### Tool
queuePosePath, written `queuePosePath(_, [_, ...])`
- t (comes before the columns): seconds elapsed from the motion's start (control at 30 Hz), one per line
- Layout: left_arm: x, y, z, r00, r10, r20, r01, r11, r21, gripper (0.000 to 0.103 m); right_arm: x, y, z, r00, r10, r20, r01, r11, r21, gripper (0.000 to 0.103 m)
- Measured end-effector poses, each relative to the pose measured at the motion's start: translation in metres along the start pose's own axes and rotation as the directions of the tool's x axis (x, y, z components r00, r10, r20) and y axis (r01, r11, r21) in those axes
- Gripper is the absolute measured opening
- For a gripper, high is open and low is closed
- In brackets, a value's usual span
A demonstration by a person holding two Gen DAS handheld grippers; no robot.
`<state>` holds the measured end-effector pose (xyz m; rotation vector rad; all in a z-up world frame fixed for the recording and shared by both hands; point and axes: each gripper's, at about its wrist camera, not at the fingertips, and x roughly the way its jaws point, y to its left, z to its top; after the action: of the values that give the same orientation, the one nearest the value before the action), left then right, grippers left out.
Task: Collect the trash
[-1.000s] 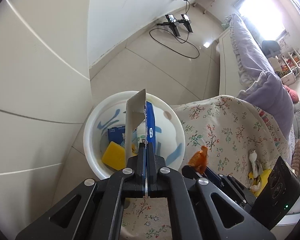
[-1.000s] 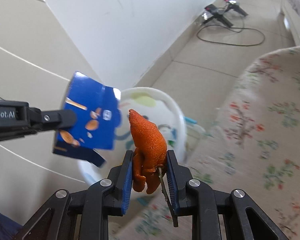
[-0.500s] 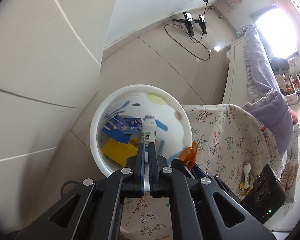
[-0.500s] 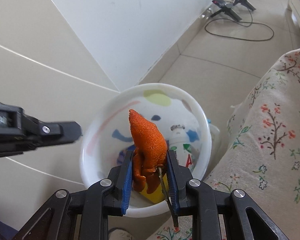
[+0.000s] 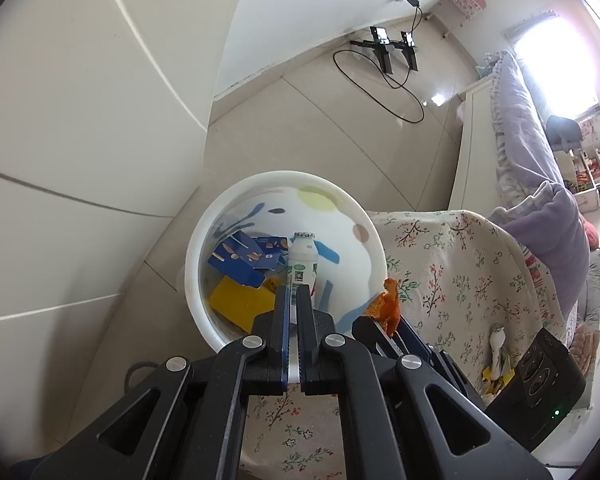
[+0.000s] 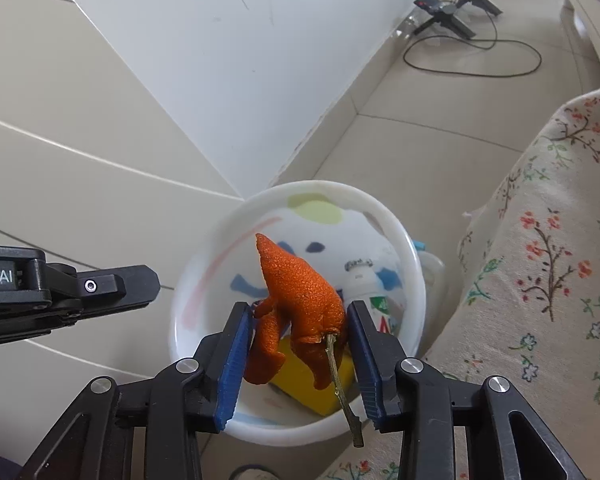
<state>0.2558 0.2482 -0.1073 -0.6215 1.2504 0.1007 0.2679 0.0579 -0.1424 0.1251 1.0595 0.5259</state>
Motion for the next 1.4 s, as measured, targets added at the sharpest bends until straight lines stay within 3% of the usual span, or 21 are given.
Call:
queuePosePath(0.1, [0.0, -0.001, 0.0, 1.0, -0.003, -0.001, 0.003, 1.0, 0.001, 0.003, -0.003, -0.004, -0.001, 1.0, 0.017, 0.001, -0.017, 1.0, 0.014, 0.047])
queuePosePath(0.2, [-0.002, -0.004, 0.0, 1.0, -0.002, 0.007, 0.002, 1.0, 0.004, 0.003, -0.003, -0.007, 0.0, 0.997, 0.072, 0.011, -0.072, 0.997, 0.031, 0.065])
queuePosePath(0.37, [0.001, -0.011, -0.003, 1.0, 0.003, -0.004, -0.003, 1.0, 0.016, 0.003, -0.015, -0.016, 0.002, 0.996, 0.081, 0.027, -0.083, 0.992, 0.091, 0.066])
queuePosePath(0.6, [0.016, -0.073, -0.032, 0.998, -0.011, -0.06, 0.02, 0.989, 0.145, 0.005, -0.096, -0.057, -0.027, 0.991, -0.097, 0.088, 0.093, 0.994, 0.055, 0.066])
queuePosePath(0.7, [0.027, -0.112, -0.058, 0.994, -0.033, -0.105, 0.056, 0.972, 0.228, 0.034, -0.144, -0.08, -0.042, 0.978, -0.173, 0.116, 0.166, 0.984, 0.068, 0.066])
queuePosePath(0.73, [0.03, -0.128, -0.069, 0.993, -0.038, -0.111, 0.066, 0.962, 0.264, 0.051, -0.159, -0.088, -0.046, 0.972, -0.196, 0.125, 0.188, 0.979, 0.078, 0.067])
queuePosePath(0.77, [0.031, -0.141, -0.078, 0.993, -0.039, -0.112, 0.071, 0.953, 0.294, 0.058, -0.174, -0.096, -0.05, 0.966, -0.22, 0.133, 0.209, 0.974, 0.093, 0.068])
queuePosePath(0.87, [0.037, -0.182, -0.113, 0.989, -0.063, -0.131, 0.11, 0.912, 0.396, 0.059, -0.22, -0.123, -0.064, 0.948, -0.28, 0.151, 0.26, 0.955, 0.141, 0.07])
queuePosePath(1.07, [0.062, -0.255, -0.193, 0.973, -0.07, -0.221, 0.189, 0.79, 0.583, 0.061, -0.296, -0.198, -0.108, 0.886, -0.417, 0.203, 0.351, 0.889, 0.295, 0.083])
queuePosePath(1.1, [0.069, -0.267, -0.208, 0.967, -0.063, -0.247, 0.207, 0.763, 0.613, 0.062, -0.305, -0.219, -0.119, 0.873, -0.448, 0.19, 0.364, 0.86, 0.358, 0.083])
queuePosePath(1.2, [0.084, -0.292, -0.237, 0.951, -0.057, -0.304, 0.251, 0.715, 0.653, 0.064, -0.316, -0.261, -0.143, 0.852, -0.512, 0.108, 0.407, 0.778, 0.479, 0.083])
queuePosePath(1.3, [0.097, -0.309, -0.256, 0.944, -0.059, -0.324, 0.275, 0.686, 0.674, 0.064, -0.326, -0.286, -0.153, 0.84, -0.54, 0.055, 0.43, 0.724, 0.54, 0.083])
queuePosePath(1.4, [0.112, -0.325, -0.27, 0.936, -0.062, -0.348, 0.297, 0.671, 0.68, 0.064, -0.329, -0.298, -0.159, 0.841, -0.541, 0.019, 0.437, 0.699, 0.566, 0.083])
